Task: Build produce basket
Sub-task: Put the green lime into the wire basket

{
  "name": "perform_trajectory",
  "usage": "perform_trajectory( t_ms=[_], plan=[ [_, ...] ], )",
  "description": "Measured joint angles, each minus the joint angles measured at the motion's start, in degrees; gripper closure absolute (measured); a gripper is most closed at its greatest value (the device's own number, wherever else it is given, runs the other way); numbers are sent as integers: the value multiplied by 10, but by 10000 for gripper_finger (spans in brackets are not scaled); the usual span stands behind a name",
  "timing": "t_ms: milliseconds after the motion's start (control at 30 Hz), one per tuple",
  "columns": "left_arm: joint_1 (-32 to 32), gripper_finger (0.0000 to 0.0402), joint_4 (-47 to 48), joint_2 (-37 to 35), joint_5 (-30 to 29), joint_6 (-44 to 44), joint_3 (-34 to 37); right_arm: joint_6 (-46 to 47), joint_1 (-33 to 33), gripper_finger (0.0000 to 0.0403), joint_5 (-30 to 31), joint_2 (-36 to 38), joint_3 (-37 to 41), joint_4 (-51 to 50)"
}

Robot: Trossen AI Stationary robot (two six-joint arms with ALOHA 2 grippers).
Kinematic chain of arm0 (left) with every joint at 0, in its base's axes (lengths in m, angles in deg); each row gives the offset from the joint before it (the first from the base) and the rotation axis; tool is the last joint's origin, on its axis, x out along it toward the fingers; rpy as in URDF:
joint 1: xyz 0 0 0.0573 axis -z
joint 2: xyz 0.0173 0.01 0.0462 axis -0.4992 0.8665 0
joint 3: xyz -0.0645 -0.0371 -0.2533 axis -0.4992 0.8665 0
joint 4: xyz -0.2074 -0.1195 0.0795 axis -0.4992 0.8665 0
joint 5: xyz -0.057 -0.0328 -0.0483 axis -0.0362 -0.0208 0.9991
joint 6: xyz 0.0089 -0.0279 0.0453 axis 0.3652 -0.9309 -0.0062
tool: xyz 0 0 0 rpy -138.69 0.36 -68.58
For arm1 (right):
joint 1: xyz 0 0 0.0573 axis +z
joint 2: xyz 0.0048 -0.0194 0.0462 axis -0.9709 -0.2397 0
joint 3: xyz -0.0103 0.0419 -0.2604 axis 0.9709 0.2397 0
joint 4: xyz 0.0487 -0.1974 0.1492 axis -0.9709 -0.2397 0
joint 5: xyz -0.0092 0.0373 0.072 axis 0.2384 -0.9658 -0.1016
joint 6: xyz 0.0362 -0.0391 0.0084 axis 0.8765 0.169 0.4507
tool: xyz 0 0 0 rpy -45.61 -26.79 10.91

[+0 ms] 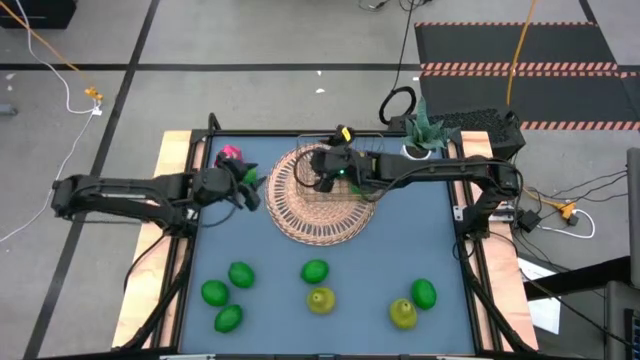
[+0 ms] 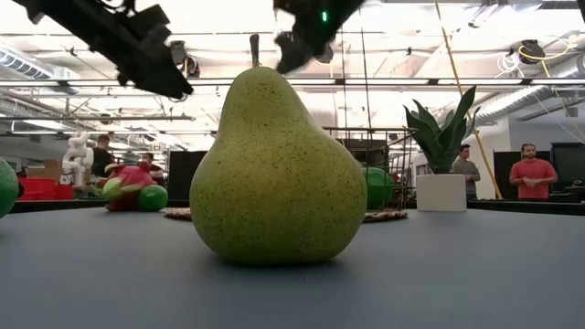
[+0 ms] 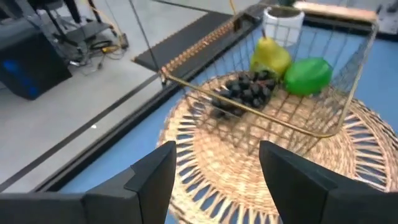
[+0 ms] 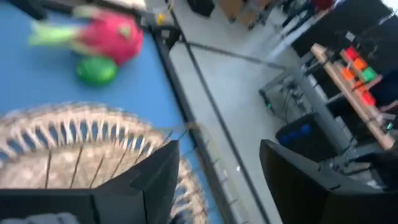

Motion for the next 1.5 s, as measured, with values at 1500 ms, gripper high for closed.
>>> perform_trajectory(
  t_ms=[1500],
  plan=[
    [9, 170, 207, -51, -82, -178, 0, 156, 62, 106, -337, 34, 116, 35]
  ],
)
